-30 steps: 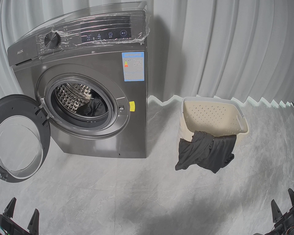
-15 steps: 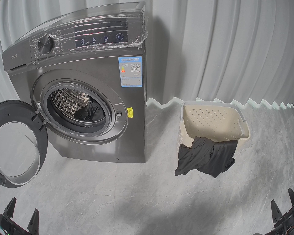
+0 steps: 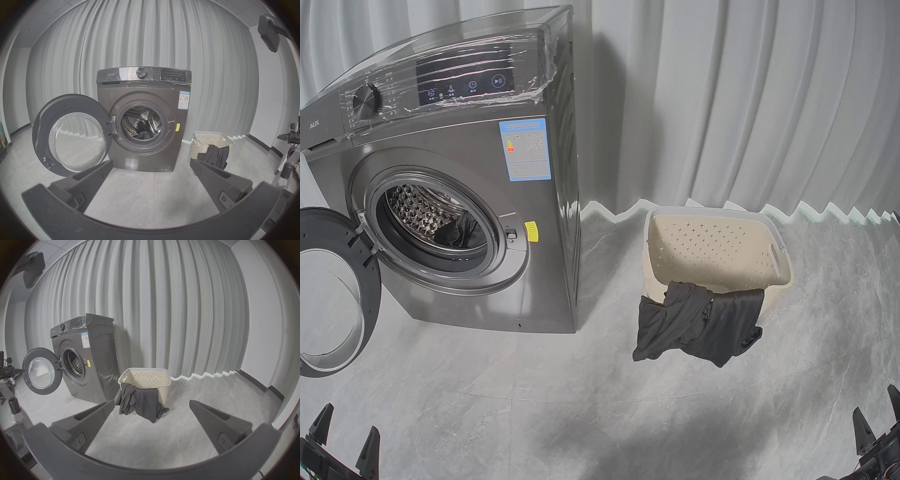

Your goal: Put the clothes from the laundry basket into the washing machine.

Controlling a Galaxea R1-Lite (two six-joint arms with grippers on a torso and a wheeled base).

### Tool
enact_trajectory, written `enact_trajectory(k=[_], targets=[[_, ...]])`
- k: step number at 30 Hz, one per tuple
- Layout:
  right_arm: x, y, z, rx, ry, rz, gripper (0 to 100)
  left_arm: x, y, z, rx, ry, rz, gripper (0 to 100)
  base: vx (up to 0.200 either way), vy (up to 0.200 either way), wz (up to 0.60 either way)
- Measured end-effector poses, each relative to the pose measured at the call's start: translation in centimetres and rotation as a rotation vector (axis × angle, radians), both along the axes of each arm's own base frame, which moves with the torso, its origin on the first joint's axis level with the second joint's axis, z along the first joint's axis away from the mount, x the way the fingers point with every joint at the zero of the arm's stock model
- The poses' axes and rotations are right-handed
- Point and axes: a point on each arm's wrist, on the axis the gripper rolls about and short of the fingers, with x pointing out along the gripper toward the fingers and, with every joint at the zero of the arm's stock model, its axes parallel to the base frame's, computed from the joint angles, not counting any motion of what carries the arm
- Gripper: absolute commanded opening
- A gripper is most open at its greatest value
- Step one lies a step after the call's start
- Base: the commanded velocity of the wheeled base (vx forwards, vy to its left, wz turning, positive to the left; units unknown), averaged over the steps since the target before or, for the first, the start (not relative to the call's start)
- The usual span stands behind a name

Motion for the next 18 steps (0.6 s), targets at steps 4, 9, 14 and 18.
enact_trajectory(k=[4, 9, 14, 18], targets=[[0.00, 0.00, 0.00, 0.000, 0.000, 0.000, 100, 0.00, 0.00, 0.00, 0.000, 0.001, 0.000, 100, 0.000, -0.200, 0.00], [0.00, 0.00, -0.01, 0.000, 0.001, 0.000, 100, 0.00, 0.00, 0.00, 0.001, 0.001, 0.000, 100, 0.000, -0.160, 0.00], [0.00, 0.00, -0.01, -0.001, 0.002, 0.000, 100, 0.01, 0.00, 0.00, 0.001, 0.001, 0.000, 100, 0.000, 0.000, 0.00], [0.00, -0.01, -0.01, 0.004, 0.002, -0.007, 100, 0.01, 0.00, 0.00, 0.001, 0.001, 0.000, 100, 0.000, 0.000, 0.00]])
